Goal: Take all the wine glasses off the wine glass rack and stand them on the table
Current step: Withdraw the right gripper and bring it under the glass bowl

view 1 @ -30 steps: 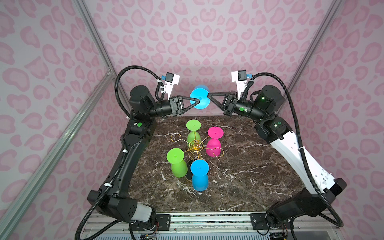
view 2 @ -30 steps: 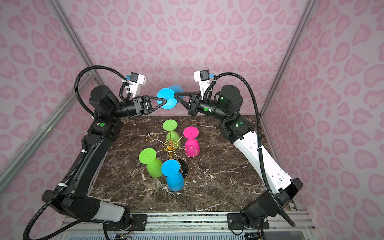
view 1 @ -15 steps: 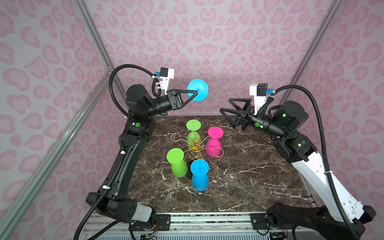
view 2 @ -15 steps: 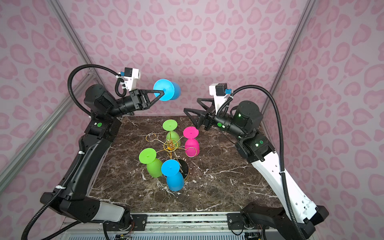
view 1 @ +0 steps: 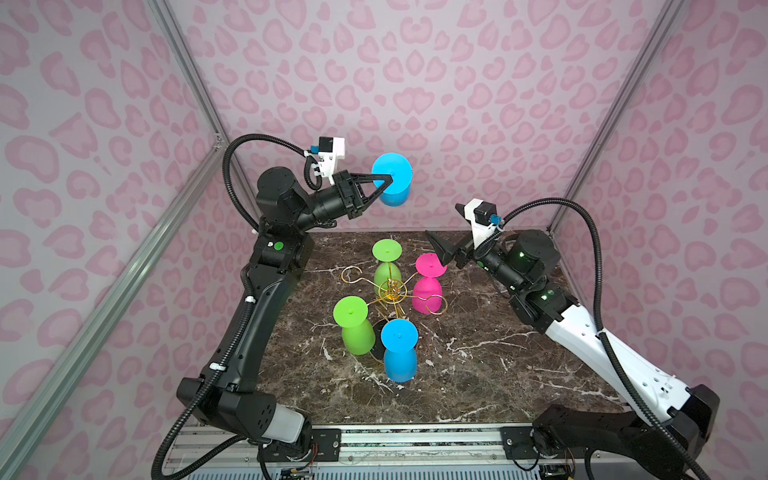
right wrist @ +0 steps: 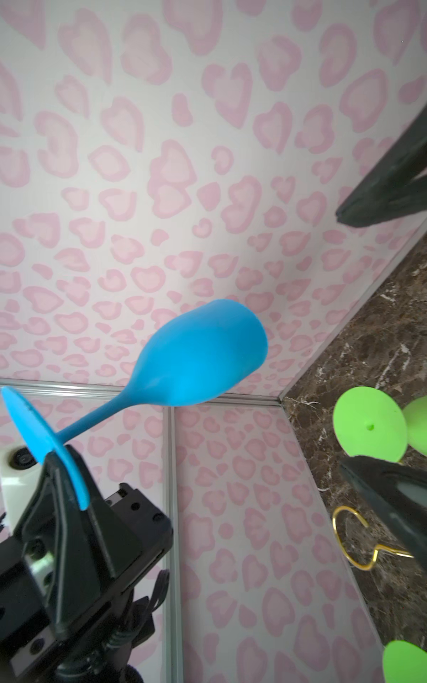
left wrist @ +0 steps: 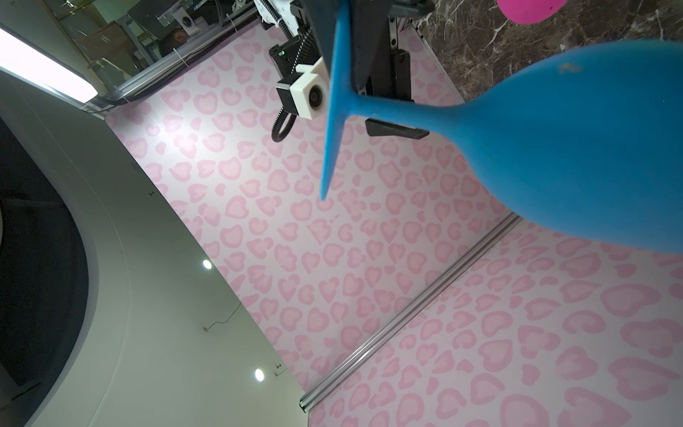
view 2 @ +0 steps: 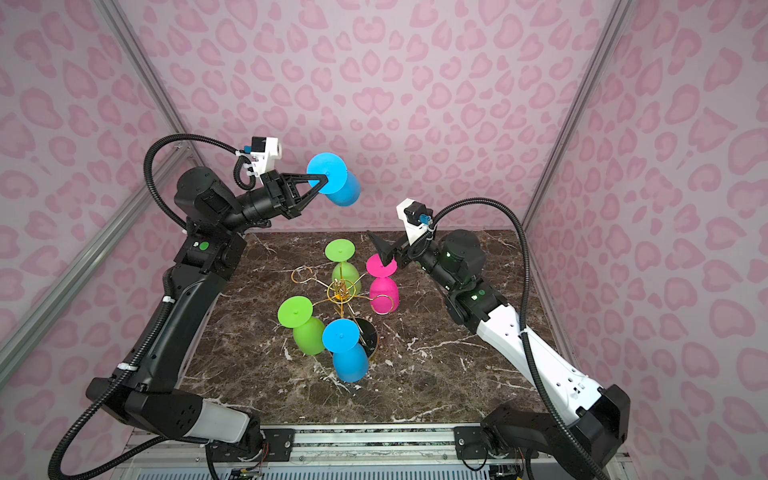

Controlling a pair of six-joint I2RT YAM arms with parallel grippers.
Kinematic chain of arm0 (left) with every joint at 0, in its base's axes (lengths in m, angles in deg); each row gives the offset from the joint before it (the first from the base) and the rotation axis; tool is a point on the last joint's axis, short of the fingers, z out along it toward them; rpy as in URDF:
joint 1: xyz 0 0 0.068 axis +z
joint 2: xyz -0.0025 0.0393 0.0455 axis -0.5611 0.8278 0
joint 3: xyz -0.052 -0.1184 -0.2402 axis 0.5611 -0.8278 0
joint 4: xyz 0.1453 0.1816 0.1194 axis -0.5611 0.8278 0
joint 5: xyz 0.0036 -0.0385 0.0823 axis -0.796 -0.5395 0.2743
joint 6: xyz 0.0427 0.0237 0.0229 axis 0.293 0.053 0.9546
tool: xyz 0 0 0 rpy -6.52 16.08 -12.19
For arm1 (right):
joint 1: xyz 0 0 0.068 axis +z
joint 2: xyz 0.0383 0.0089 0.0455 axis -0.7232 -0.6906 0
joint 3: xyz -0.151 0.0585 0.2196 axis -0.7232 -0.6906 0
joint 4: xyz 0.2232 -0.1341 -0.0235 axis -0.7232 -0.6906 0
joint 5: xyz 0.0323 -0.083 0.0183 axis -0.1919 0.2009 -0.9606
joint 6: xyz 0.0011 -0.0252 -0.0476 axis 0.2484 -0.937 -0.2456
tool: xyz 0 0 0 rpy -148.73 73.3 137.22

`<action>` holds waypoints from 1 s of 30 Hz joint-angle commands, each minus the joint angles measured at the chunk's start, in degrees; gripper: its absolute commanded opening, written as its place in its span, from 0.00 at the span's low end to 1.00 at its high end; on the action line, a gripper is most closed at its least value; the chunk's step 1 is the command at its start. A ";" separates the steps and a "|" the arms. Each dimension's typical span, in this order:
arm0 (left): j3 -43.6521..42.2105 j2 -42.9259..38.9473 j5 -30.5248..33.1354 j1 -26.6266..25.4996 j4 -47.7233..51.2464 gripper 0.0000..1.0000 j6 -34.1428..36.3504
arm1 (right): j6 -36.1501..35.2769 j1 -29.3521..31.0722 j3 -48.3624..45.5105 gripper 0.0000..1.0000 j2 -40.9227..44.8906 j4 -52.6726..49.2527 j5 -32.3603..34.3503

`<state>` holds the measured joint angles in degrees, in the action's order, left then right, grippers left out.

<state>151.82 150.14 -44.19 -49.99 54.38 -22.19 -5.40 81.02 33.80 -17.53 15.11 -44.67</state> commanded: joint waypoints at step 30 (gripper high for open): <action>-1.27 -2.76 -0.56 0.82 -3.31 0.04 -5.51 | -3.10 3.88 19.88 0.98 -22.28 13.58 -2.00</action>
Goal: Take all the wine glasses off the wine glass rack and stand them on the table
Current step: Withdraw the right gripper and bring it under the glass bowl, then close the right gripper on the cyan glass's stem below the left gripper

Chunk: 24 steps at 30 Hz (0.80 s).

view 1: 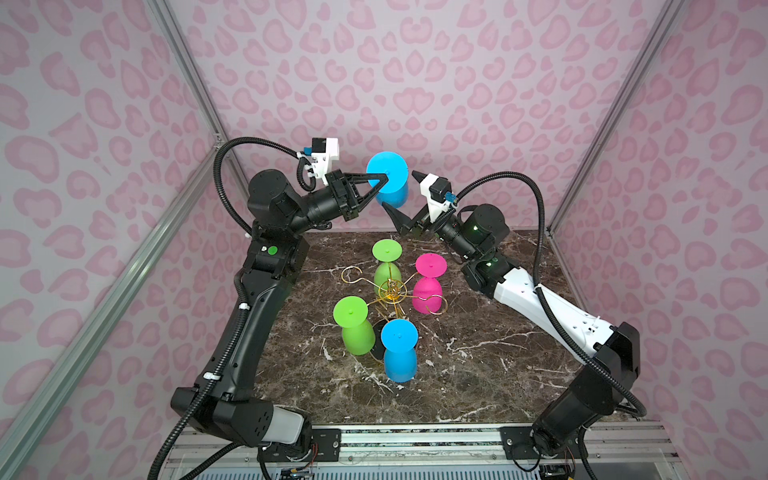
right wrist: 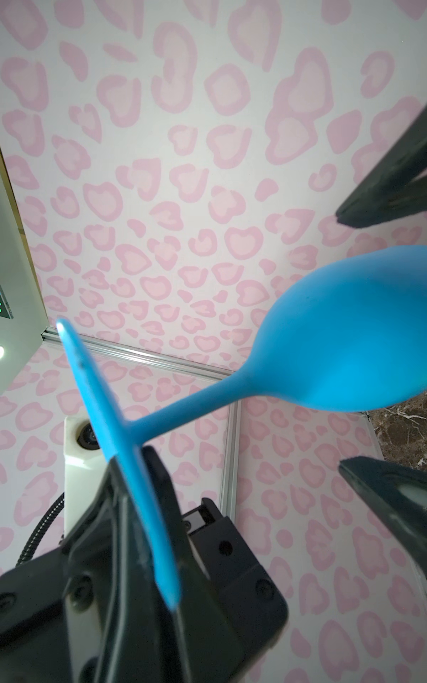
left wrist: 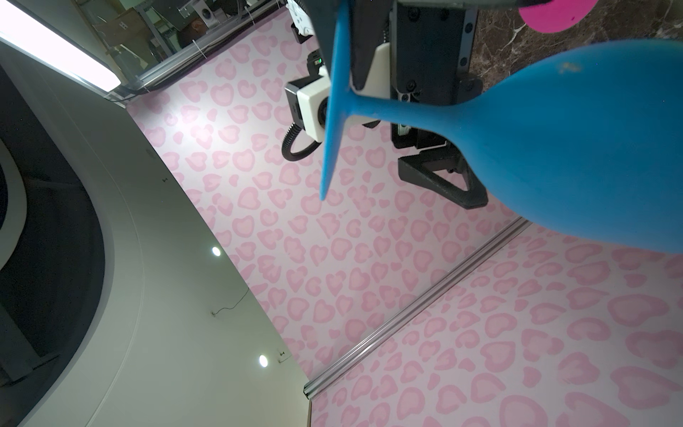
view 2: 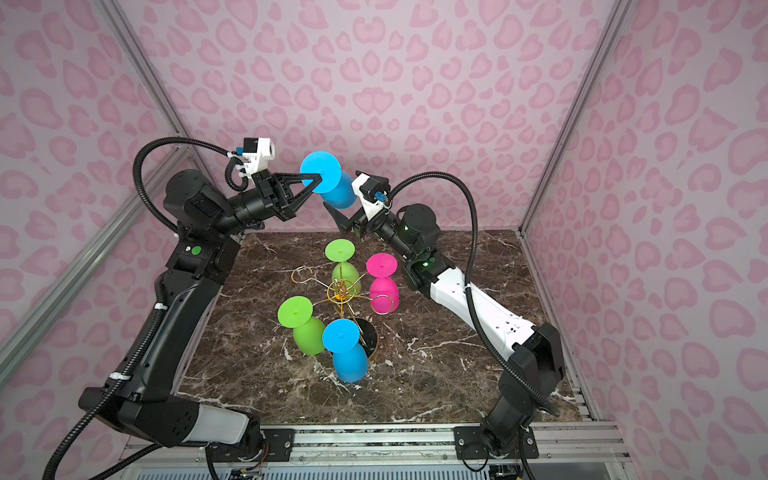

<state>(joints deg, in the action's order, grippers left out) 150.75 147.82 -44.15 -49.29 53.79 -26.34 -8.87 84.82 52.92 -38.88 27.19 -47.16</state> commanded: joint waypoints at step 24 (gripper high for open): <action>-1.19 0.12 -3.18 -0.03 -7.51 0.04 -9.17 | 0.62 0.18 7.56 0.98 -7.50 -1.61 1.89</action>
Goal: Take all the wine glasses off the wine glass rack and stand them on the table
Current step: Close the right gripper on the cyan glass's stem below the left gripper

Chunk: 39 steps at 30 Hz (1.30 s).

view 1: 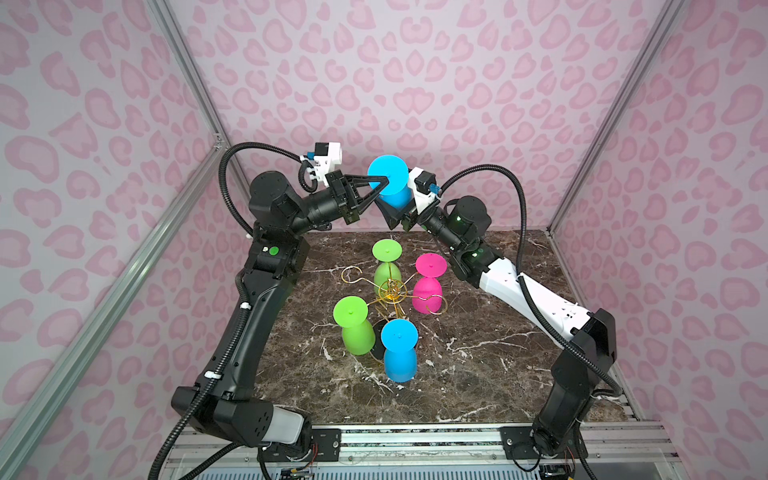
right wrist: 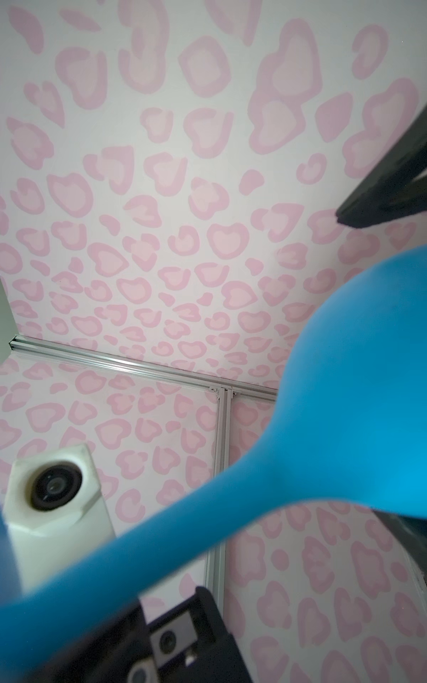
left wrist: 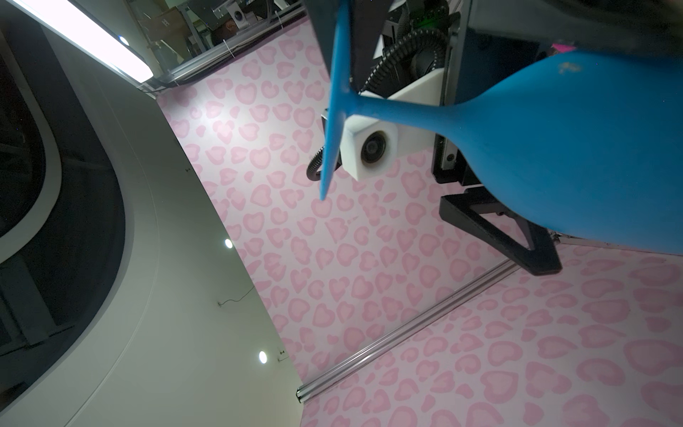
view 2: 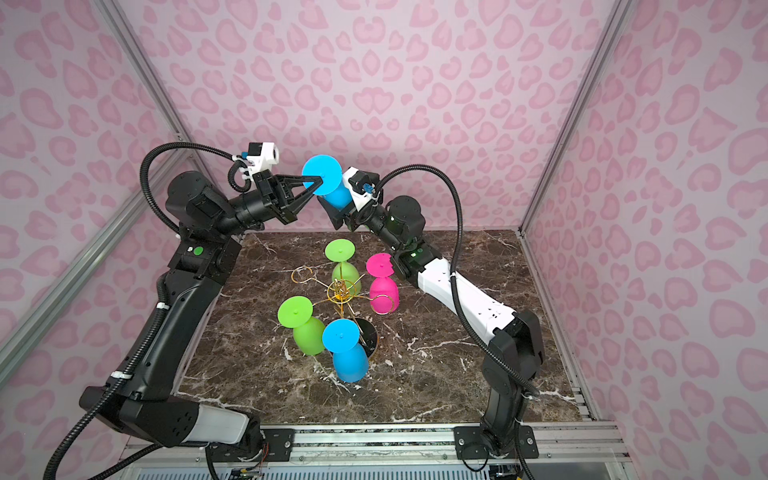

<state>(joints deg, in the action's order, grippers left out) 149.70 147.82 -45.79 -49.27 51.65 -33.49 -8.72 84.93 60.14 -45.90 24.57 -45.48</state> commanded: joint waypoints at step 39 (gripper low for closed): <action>-1.19 1.20 -1.62 0.10 -8.53 0.27 -4.80 | 4.42 0.10 -3.43 0.67 6.05 -4.32 1.11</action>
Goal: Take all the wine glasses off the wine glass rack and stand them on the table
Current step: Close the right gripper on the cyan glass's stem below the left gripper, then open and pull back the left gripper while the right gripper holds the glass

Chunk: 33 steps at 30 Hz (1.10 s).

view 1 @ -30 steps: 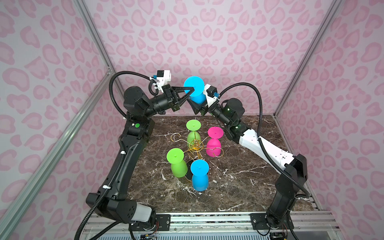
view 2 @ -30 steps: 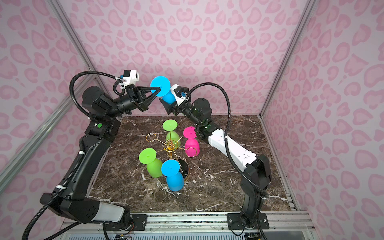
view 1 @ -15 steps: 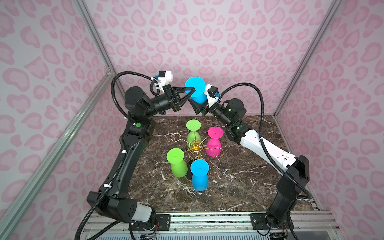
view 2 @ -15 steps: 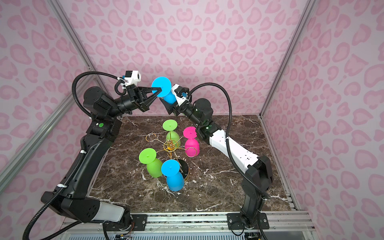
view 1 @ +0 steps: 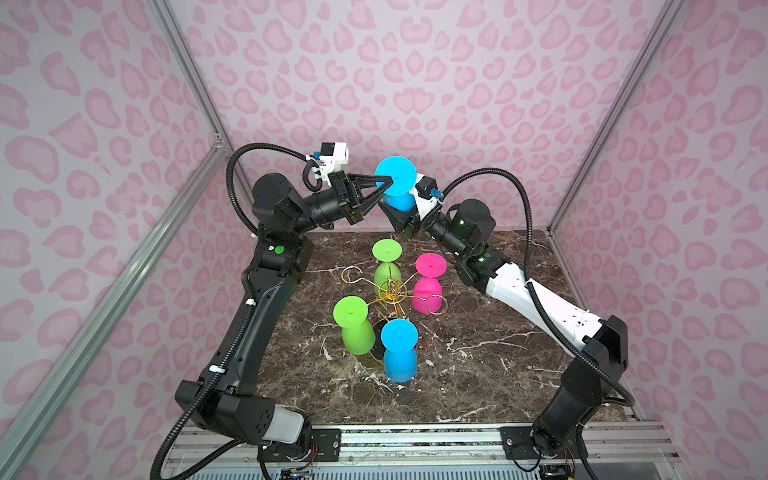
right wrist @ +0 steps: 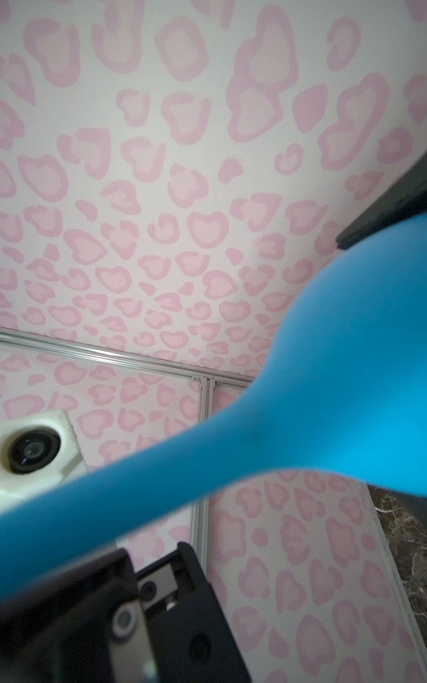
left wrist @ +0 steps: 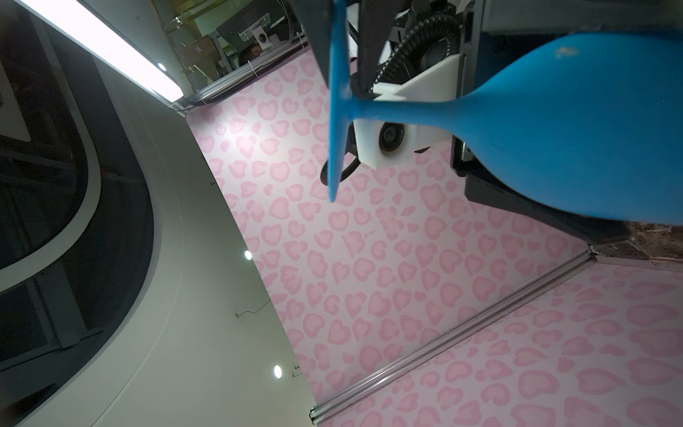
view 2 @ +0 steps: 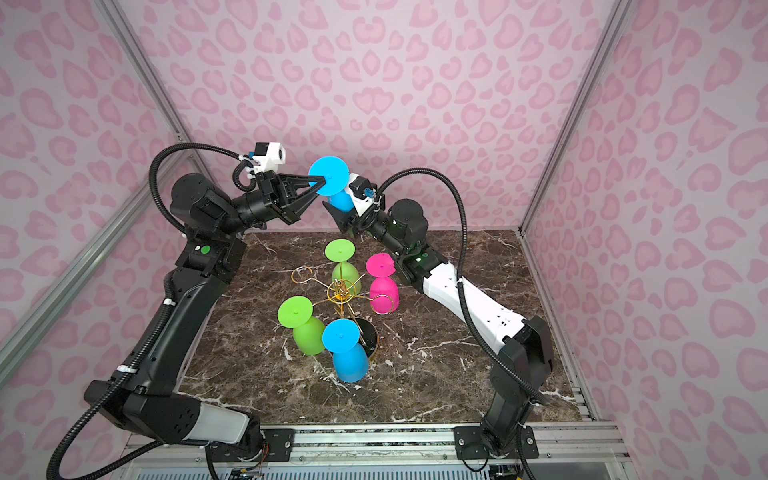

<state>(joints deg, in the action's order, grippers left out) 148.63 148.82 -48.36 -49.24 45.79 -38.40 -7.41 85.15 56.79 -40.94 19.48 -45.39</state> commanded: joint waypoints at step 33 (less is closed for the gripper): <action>-14.95 -9.98 20.43 -2.35 -3.77 0.56 100.26 | 3.90 -0.16 27.90 0.53 5.12 -70.43 8.83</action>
<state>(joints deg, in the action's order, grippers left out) 134.16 138.40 -24.06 -51.34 45.00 44.13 -3.12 84.84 83.59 -35.01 -46.46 -36.73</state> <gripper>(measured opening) 0.561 0.700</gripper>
